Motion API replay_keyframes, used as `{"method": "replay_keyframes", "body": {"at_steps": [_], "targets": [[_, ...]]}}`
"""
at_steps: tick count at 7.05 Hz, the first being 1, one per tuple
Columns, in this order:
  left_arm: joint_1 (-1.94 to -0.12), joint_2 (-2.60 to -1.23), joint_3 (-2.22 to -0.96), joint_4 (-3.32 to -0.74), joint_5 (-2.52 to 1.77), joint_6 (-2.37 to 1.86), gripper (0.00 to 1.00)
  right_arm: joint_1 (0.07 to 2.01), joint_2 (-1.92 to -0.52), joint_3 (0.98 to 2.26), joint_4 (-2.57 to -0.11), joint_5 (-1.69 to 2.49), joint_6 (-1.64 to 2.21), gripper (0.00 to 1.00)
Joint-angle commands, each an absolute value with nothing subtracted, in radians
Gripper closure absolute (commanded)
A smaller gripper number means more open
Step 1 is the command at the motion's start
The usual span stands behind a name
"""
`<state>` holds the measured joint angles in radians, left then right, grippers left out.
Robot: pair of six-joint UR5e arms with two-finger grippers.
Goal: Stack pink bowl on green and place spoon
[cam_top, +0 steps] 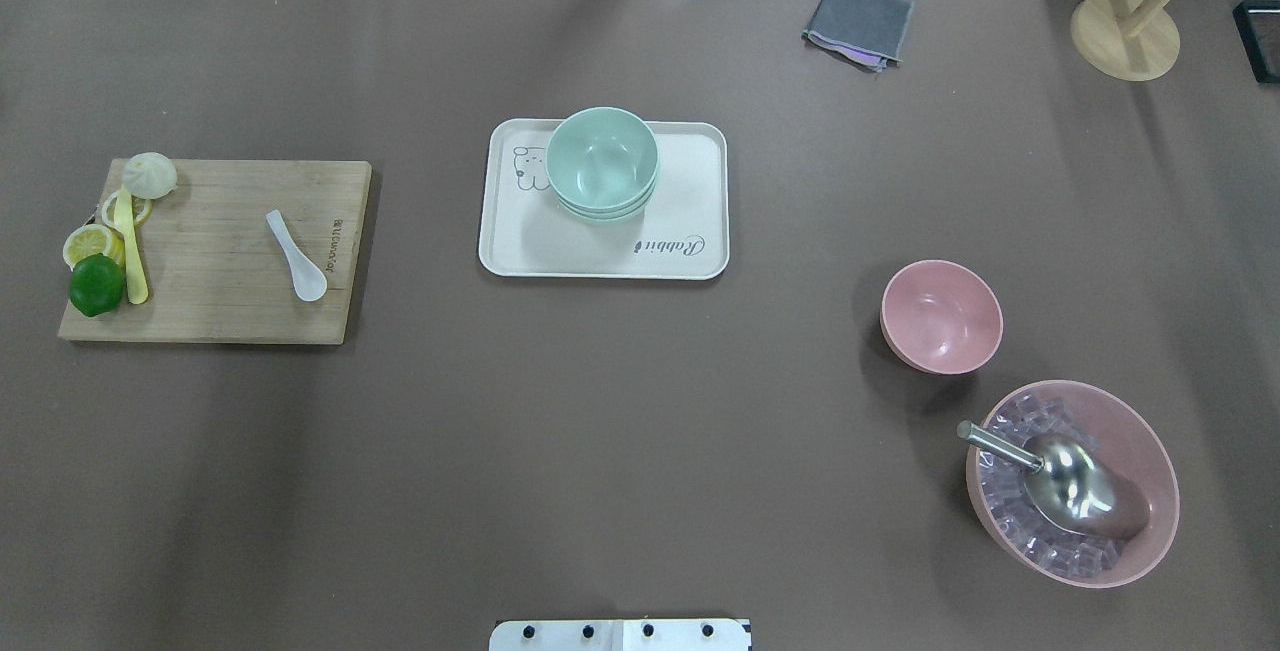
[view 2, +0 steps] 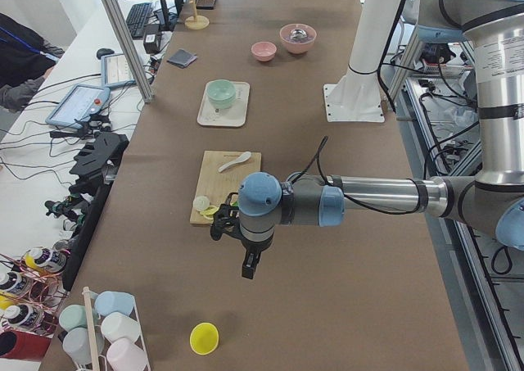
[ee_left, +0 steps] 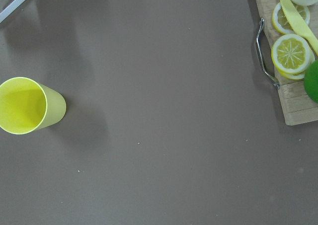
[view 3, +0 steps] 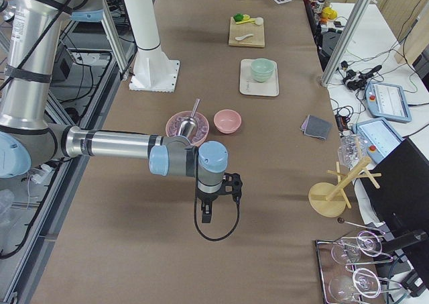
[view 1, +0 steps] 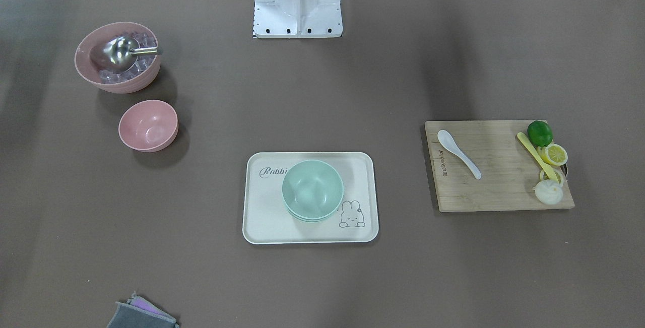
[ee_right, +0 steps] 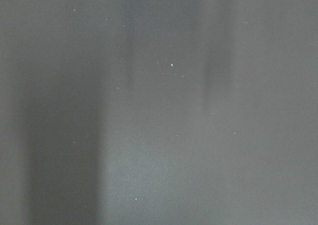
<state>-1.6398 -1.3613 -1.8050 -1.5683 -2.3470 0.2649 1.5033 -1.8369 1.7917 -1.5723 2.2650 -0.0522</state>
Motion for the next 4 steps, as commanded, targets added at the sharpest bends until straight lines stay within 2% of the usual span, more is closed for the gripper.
{"method": "replay_keyframes", "body": {"at_steps": [1,4], "targets": [[-1.64,-1.364,-1.807,-1.571,-2.345,0.27,0.02,1.503,-1.838,1.792,-1.572,2.266,-0.052,0.0],[-1.64,-1.365,-1.844,-1.574,-2.344,0.27,0.02,1.503,-1.83,1.804,-1.569,2.263,-0.054,0.0]]}}
